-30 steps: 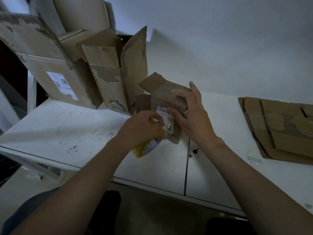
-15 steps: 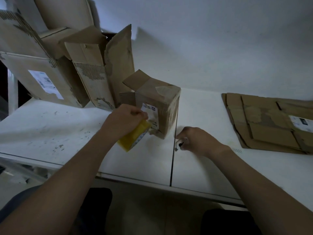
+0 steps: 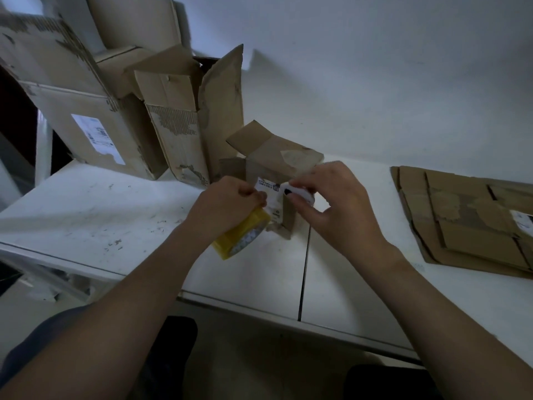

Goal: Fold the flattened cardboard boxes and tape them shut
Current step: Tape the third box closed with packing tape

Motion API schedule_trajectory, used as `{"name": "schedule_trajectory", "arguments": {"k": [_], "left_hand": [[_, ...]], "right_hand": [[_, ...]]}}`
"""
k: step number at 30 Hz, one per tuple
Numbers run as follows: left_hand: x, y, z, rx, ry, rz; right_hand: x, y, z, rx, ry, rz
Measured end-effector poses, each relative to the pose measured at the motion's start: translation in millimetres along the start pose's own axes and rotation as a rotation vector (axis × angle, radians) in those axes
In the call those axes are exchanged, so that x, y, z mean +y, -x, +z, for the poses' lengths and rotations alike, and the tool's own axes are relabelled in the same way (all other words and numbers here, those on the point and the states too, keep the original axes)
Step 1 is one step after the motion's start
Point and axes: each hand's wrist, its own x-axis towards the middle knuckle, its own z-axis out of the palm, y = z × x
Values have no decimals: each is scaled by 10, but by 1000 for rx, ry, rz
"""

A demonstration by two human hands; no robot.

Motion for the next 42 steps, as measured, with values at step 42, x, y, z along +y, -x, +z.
{"name": "schedule_trajectory", "arguments": {"k": [42], "left_hand": [[-169,35,112,39,-1,55]], "right_hand": [[723,623,143,-664,-214,674]]}}
